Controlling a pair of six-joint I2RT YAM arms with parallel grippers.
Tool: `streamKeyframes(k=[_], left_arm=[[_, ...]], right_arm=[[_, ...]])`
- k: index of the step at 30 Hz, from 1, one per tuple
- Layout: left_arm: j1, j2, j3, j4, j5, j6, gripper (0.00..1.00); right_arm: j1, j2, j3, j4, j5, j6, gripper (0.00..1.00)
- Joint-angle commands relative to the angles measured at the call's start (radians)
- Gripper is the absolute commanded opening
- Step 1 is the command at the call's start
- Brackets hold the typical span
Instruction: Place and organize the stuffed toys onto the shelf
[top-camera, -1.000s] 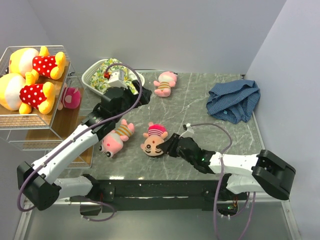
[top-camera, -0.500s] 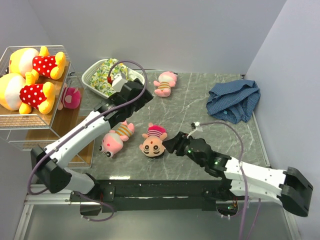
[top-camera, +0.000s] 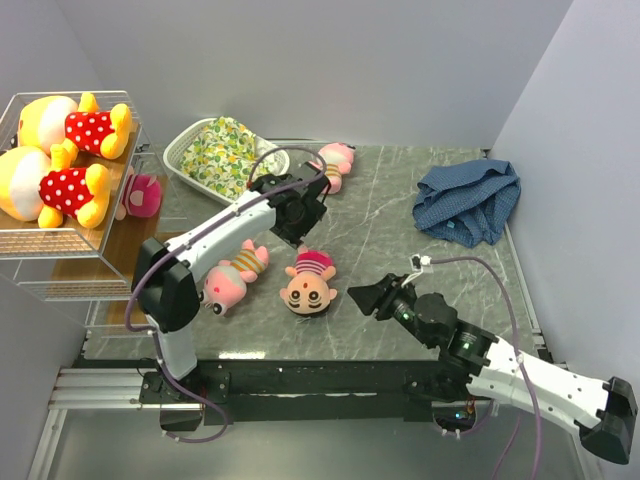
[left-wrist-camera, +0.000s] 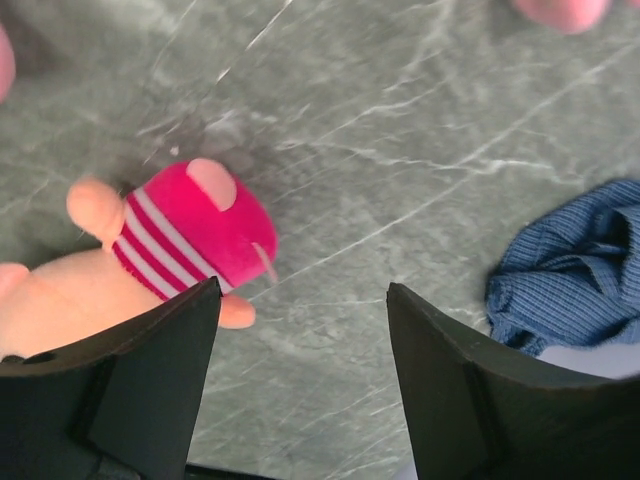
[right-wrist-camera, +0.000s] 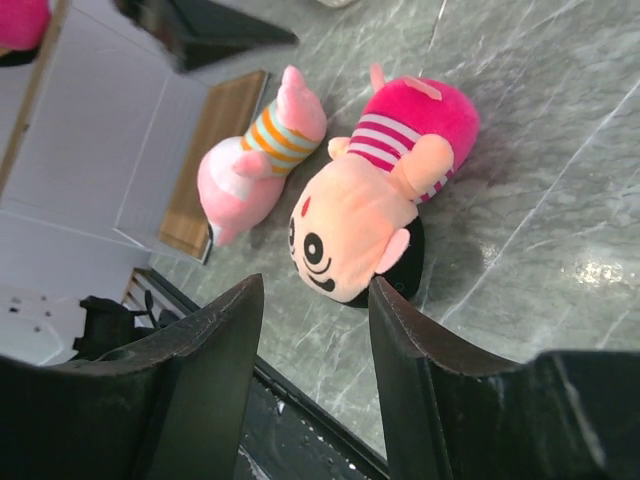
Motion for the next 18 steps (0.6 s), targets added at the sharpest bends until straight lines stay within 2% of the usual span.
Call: streamKeyframes(k=[1, 4, 10, 16, 18], left_arm=[[-0.003, 0.021, -0.039, -0.005, 0.090, -0.135, 0.72], [0.003, 0.068, -0.039, 0.029, 0.139, -0.155, 0.70], [0.004, 0.206, 0.049, -0.057, 0.176, -0.147, 0.72], [0.006, 0.196, -0.118, 0.107, 0.202, -0.112, 0.75], [0.006, 0.211, -0.112, 0.087, 0.169, -0.105, 0.70]], right_arm=[[-0.002, -0.107, -0.017, -0.043, 0.040, -0.025, 0.53], [-0.004, -0.152, -0.023, -0.054, 0.043, -0.034, 0.53], [-0.002, -0.195, -0.020, -0.088, 0.060, -0.056, 0.53], [-0.002, -0.216, -0.020, -0.100, 0.065, -0.056, 0.52], [-0.002, -0.224, -0.020, -0.097, 0.071, -0.054, 0.52]])
